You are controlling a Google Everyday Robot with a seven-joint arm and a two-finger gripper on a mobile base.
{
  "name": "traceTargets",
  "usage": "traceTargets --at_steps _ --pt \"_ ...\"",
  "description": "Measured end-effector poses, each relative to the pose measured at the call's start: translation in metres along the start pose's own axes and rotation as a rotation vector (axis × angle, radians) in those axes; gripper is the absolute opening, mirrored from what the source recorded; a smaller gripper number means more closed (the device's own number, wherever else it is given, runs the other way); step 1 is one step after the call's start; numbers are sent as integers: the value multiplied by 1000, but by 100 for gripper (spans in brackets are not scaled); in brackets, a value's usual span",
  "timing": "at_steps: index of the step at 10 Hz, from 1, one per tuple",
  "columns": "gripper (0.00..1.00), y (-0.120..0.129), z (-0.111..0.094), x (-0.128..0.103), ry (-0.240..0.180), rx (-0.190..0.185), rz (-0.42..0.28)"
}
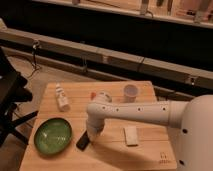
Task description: Push the eraser across the table
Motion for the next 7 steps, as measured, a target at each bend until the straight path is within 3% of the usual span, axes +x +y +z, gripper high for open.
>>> traceTargets --at_steps 7 --pt "0 -2 1 -4 -6 1 -3"
